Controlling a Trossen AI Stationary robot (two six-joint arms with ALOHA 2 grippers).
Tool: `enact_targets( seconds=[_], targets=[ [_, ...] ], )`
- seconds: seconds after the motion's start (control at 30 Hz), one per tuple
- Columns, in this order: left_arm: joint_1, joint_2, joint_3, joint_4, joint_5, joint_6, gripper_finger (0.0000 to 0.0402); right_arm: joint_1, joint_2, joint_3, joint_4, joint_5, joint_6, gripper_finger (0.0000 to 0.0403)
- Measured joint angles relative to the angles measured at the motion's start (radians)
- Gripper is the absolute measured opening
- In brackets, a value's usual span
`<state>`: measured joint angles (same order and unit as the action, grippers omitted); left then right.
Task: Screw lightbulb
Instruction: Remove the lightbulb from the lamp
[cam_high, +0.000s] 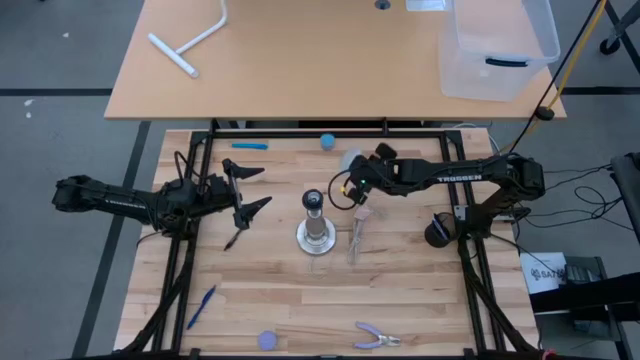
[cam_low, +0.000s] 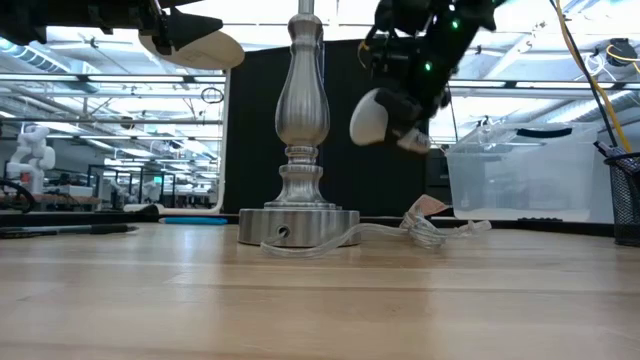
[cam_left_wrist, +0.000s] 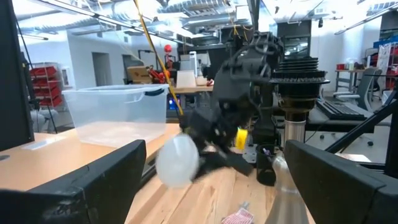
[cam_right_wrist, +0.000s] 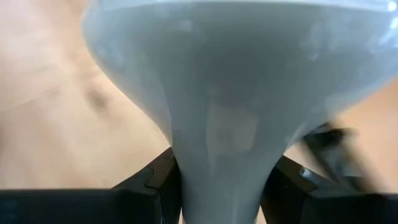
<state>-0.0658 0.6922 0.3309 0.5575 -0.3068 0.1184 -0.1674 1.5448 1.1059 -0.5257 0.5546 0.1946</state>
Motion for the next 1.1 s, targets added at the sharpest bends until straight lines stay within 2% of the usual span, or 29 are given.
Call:
enact_targets(
  seconds=[0.1,0.33,0.67,0.87,1.1],
  targets=[
    [0.000,0.000,0.000,0.000,0.000,0.000,0.0387,-0.016,0.000,-0.080,0.081,-0.140,-0.008,0.0157],
    [0.000,0.000,0.000,0.001,-0.006,0.000,0.0387,-0.052,0.005,-0.237,0.278,-0.246,-0.043,0.0157],
    [0.000,0.000,0.000,-0.001,-0.014,-0.003,0.0387,-0.062,0.040,-0.323,0.322,-0.311,-0.079,0.0157],
    [0.000,0.000,0.001,-0.004,-0.014,-0.003,0.0387,-0.062,0.126,-0.324,0.349,-0.317,-0.076,0.0157],
    [0.000,0.000,0.001,-0.007,-0.018,-0.003,0.0387,-0.062,0.149,-0.320,0.363,-0.318,-0.076,0.0157]
  ],
)
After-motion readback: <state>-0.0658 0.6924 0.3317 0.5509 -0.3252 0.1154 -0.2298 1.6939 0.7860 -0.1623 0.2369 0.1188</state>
